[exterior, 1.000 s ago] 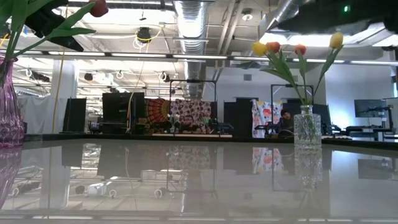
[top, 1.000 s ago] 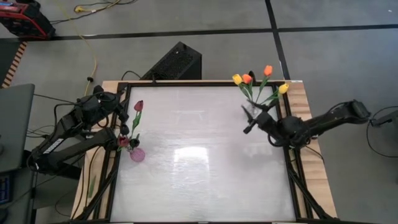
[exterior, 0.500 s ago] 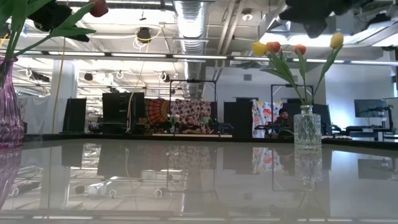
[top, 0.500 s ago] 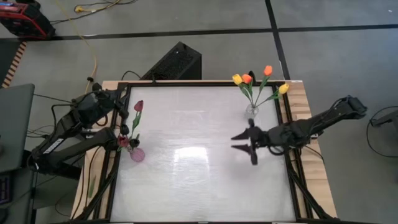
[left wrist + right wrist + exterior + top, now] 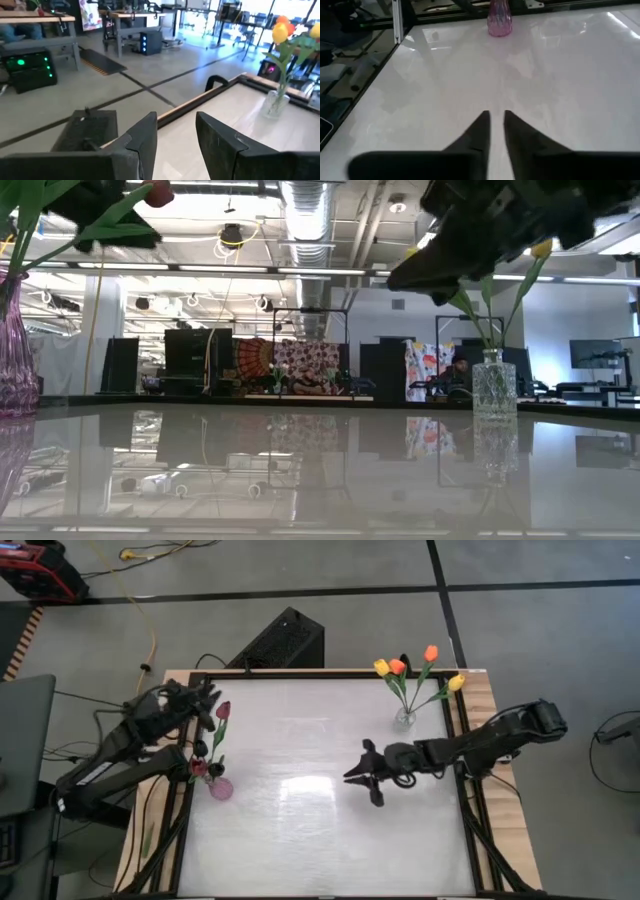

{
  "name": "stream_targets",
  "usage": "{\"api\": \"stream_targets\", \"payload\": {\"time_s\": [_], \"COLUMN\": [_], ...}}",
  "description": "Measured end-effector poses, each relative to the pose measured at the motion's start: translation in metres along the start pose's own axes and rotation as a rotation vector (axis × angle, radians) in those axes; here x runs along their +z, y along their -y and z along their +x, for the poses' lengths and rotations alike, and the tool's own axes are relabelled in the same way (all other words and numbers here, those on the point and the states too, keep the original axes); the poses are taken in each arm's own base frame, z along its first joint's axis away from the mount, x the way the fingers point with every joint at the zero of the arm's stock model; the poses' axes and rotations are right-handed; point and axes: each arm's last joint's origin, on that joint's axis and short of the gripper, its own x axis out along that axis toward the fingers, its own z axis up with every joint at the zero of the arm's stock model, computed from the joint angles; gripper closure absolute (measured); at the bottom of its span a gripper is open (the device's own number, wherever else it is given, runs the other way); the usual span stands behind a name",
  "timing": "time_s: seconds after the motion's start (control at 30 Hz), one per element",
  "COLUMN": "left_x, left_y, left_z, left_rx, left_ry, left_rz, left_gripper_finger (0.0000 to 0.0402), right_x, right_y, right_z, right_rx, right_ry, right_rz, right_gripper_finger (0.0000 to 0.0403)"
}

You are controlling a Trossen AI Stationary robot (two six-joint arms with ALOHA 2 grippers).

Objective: Sort flowers into vase by color
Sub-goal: Return to Home Position

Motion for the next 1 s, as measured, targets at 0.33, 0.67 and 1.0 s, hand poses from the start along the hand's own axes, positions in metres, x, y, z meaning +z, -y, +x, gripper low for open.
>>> {"api": "stream_targets", "payload": {"time_s": [0.33,0.67,1.0], "left_x": [-0.067,-0.101,-0.116], "left_y": [-0.004,-0.001,-0.001], "left_z": [0.036,0.044,0.046], "left_rx": [0.155,-0.008,-0.030], "left_ry": [0.084,0.039,-0.029], "left_rz": [-0.013,0.076,0.088], "left_gripper_finger": [0.0276,0.0276,0.0276], "right_x": [-0.009,-0.034,-0.051], "right_y": [0.014,0.058,0.096], "right_z": [-0.003,-0.022,-0.056], "right_rx": [0.043,0.020,-0.166], "right_ry": [0.025,0.226,0.169], "right_rz": [-0.021,0.064,0.145], "right_gripper_finger": [0.0375,0.0387,0.0386]}}
